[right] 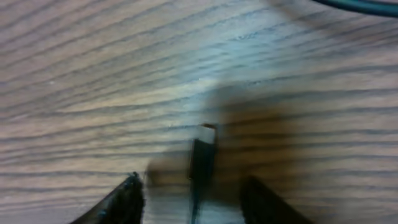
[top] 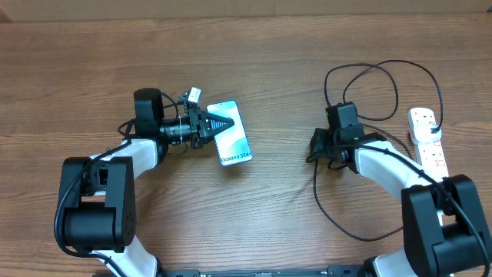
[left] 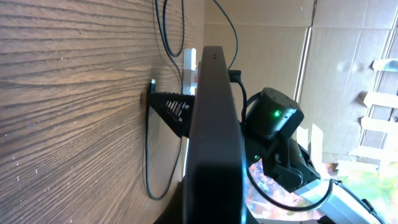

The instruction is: Plug charger to phone and switch on socket

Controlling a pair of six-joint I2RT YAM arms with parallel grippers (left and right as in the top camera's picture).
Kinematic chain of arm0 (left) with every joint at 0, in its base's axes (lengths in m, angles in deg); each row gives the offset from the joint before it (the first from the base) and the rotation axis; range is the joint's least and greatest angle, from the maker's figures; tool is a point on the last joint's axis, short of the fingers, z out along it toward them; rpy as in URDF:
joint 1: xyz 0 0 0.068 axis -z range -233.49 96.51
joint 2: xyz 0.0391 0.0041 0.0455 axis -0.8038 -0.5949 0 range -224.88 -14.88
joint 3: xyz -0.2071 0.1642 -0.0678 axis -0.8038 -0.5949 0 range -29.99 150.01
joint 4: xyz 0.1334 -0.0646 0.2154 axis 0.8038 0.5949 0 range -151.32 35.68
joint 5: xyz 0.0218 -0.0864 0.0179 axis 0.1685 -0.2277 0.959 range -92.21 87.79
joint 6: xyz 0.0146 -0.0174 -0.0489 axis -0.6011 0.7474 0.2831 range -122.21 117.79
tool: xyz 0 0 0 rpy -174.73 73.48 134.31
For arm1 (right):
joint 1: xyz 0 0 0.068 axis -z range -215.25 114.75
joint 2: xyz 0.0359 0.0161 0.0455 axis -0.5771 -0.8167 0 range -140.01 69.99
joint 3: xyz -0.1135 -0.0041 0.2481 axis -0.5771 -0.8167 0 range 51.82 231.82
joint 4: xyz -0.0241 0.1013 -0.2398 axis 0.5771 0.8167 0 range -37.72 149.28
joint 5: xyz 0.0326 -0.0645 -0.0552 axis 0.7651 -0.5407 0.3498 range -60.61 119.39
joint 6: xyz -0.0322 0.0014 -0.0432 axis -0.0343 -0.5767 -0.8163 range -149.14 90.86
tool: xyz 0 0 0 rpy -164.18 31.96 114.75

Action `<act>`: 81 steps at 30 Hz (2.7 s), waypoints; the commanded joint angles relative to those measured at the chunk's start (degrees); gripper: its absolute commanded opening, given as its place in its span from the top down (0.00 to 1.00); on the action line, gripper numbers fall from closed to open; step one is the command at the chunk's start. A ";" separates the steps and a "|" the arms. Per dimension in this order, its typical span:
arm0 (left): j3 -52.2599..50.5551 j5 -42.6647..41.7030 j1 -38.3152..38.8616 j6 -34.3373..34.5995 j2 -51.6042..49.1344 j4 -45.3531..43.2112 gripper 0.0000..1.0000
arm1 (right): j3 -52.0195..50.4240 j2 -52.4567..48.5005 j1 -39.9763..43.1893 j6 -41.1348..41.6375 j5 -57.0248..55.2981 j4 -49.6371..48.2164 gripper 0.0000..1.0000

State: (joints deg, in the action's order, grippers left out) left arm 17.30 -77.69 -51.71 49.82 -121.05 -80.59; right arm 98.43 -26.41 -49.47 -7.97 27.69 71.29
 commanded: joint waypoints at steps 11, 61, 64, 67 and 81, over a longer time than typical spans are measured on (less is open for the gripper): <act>0.50 -3.61 0.07 0.94 -0.33 -0.31 0.96 | 0.31 -2.75 -1.51 -2.19 -0.35 -0.11 0.96; 0.50 -0.28 1.53 26.34 -0.33 -39.32 0.96 | -0.42 9.51 -6.36 -14.05 73.13 -2.32 0.96; 0.50 -0.17 1.90 26.36 -0.33 -39.34 0.96 | -0.42 9.51 -6.40 -12.72 72.57 -3.63 0.96; 0.50 -0.59 2.01 26.34 -0.33 -39.54 0.96 | -0.42 9.49 -6.40 -11.96 70.51 -3.78 0.96; 0.50 -1.03 2.01 26.36 -0.33 -39.76 0.95 | -0.42 9.49 -6.43 -5.25 67.30 -8.92 0.96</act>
State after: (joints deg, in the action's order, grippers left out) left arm 17.30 -78.45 -49.81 76.72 -121.11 -119.65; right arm 98.19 -16.86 -55.72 -15.86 95.82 63.11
